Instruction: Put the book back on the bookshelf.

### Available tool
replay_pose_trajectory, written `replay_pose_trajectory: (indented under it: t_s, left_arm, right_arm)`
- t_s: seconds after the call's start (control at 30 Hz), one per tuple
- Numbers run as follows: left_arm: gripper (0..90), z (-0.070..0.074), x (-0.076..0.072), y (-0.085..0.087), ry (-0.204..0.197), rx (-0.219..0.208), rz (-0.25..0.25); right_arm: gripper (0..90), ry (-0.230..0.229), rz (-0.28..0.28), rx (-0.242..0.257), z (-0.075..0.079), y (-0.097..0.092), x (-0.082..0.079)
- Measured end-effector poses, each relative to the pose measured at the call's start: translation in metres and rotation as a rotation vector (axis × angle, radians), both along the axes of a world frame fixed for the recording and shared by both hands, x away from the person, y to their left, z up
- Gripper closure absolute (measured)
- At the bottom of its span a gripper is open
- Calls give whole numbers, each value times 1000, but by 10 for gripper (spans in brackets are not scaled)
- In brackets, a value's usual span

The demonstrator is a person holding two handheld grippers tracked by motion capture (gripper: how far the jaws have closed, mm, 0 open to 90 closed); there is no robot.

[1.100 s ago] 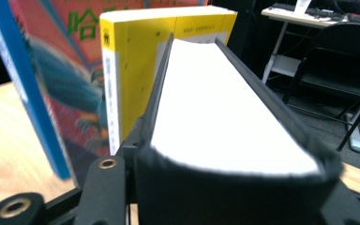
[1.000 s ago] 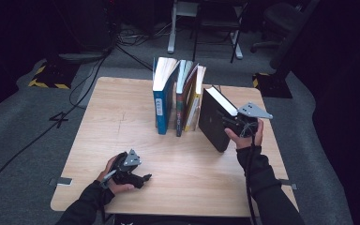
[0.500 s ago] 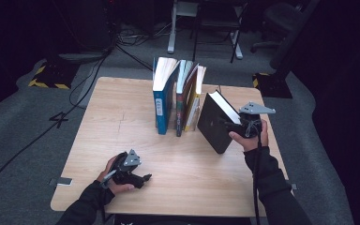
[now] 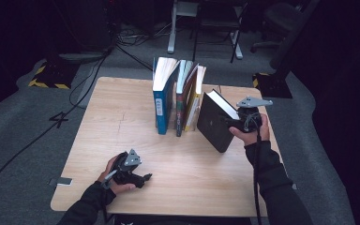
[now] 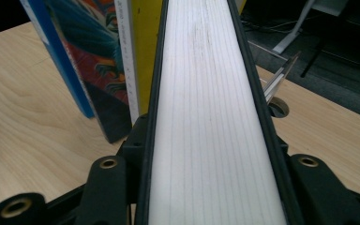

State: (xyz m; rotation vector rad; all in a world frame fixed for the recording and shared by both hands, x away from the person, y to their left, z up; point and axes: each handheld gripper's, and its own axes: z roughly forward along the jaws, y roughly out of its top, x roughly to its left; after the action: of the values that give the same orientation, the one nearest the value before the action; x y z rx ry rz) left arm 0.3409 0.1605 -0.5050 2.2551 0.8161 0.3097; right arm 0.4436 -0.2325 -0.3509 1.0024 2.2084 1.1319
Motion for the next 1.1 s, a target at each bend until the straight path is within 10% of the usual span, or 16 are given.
replay_pose_trajectory:
  t_s: [1.1]
  left_arm:
    - [155,0,-1,0,0,2,30]
  right_arm:
    - [530,-118,-218,136,17,37,52]
